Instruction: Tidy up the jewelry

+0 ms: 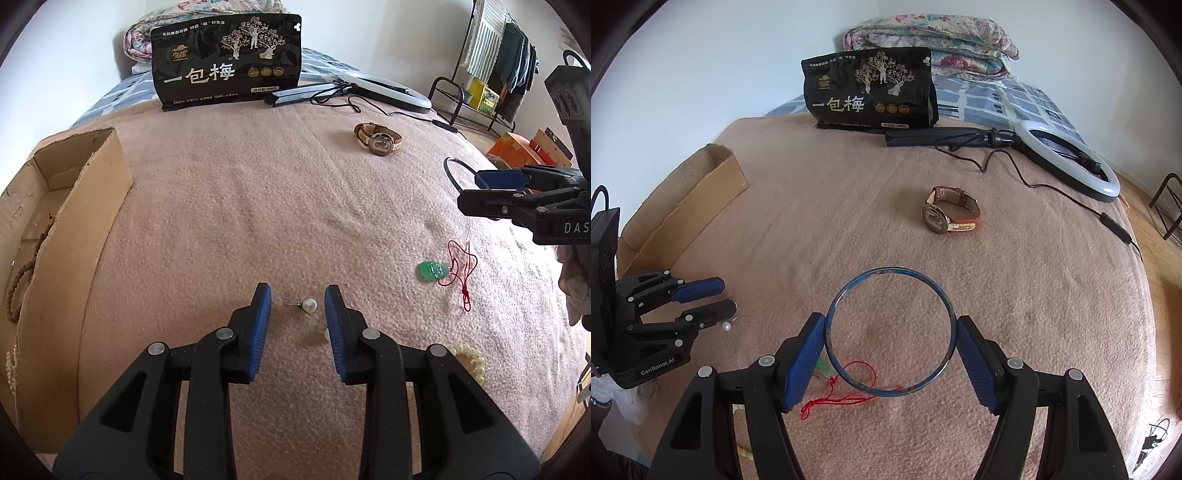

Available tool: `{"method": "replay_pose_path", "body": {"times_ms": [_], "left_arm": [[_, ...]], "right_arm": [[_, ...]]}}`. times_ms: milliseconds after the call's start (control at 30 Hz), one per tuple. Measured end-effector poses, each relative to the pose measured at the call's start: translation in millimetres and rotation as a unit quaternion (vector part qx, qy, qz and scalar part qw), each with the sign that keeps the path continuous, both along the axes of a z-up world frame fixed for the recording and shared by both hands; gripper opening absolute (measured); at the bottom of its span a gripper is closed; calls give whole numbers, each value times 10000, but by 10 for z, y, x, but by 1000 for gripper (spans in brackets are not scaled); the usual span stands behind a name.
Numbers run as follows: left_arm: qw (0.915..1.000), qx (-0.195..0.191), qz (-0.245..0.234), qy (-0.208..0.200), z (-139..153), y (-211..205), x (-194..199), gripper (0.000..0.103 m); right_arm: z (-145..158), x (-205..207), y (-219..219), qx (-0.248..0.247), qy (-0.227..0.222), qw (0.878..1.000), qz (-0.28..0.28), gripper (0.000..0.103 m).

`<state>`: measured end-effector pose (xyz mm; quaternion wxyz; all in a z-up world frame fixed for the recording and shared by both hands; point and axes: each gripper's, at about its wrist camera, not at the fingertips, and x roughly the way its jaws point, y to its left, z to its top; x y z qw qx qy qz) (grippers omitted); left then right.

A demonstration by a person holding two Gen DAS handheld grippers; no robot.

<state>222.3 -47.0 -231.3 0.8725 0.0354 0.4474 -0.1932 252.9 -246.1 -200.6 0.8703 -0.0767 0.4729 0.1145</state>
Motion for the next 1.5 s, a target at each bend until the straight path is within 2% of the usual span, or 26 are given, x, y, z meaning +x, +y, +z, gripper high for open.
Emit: {"method": "replay_pose_path", "body": {"times_ms": [67,167,333,867,1067,1500], "left_arm": [[10000,35,-55,-1,-19,-13,-8,30],[9999,133,-105,-6,-58,-43,-28,14],[9997,150,-155,-74,-85,-54,-51,9],[9994,-140,-29,-316,211,108,-160,5],[9991,-193,113,-365,279,251,-172,5],[9954,-338,545,-717,659,764,-314,5]], "right_arm": [[-15,-4,-14,13,19,10000,-5,73],[-35,1,-19,5,43,10000,-11,73],[-31,-4,-7,3,47,10000,1,73],[129,-48,126,-21,-100,9999,92,73],[176,-65,195,-9,-134,9998,120,73],[357,-89,491,100,-234,9990,374,73]]}}
